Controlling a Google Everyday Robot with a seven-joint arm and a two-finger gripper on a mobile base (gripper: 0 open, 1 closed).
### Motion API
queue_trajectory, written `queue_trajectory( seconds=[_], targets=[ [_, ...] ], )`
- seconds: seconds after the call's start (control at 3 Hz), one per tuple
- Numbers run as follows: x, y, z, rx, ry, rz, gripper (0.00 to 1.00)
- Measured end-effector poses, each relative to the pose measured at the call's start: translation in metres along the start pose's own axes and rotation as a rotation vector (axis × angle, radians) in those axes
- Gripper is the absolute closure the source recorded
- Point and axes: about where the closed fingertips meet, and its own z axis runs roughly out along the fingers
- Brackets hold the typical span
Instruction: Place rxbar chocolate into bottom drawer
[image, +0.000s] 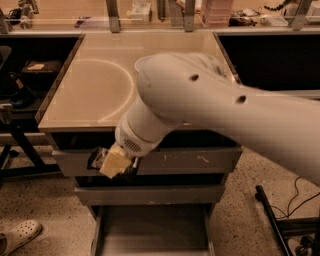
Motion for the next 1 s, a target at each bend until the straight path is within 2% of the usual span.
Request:
queue_trajectory(
  seconds=[0.33, 0.67, 1.0],
  targets=[
    [0.051, 0.022, 0.050, -0.034, 0.020, 0.099, 1.00],
    [0.101, 0.034, 0.105, -0.051, 0.028, 0.183, 1.00],
    [0.101, 0.034, 0.104, -0.051, 0.029, 0.183, 1.00]
  ],
)
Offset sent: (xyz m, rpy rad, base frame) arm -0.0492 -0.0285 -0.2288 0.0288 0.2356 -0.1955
